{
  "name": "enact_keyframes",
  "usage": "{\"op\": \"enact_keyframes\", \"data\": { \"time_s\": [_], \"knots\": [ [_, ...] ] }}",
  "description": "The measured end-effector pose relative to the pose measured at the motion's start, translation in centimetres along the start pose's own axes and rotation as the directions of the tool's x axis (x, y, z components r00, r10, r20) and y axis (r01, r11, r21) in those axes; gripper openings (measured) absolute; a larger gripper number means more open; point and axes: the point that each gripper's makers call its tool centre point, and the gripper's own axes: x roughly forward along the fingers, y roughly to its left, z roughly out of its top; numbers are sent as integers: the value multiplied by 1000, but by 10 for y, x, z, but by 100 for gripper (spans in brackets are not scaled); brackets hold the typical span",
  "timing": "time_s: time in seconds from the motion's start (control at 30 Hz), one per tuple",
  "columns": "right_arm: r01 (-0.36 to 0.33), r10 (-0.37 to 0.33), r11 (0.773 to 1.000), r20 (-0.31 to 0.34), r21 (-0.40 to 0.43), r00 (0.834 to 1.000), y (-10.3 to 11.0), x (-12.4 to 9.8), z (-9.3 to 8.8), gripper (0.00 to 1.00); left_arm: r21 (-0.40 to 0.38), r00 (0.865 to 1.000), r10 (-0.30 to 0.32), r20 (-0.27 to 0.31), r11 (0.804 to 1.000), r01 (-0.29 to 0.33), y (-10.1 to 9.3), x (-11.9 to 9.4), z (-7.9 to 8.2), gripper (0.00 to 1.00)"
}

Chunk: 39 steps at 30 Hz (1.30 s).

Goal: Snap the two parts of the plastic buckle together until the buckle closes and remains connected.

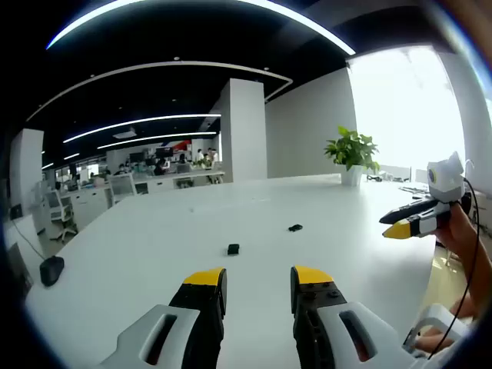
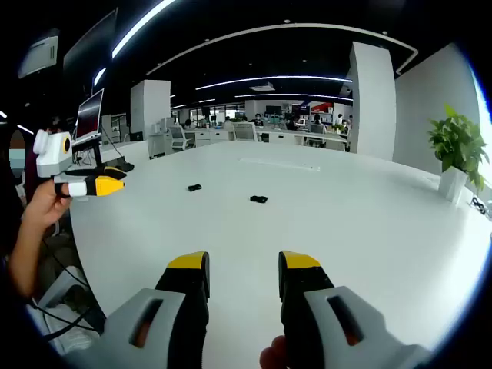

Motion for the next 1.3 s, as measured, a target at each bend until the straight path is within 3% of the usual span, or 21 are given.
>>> {"op": "enact_keyframes", "data": {
  "time_s": [1.3],
  "knots": [
    [-17,17,999,-6,-30,1000,2,3,13,36,28,1000,-8,-3,1000,8,-14,-9,11,33]
  ]
}}
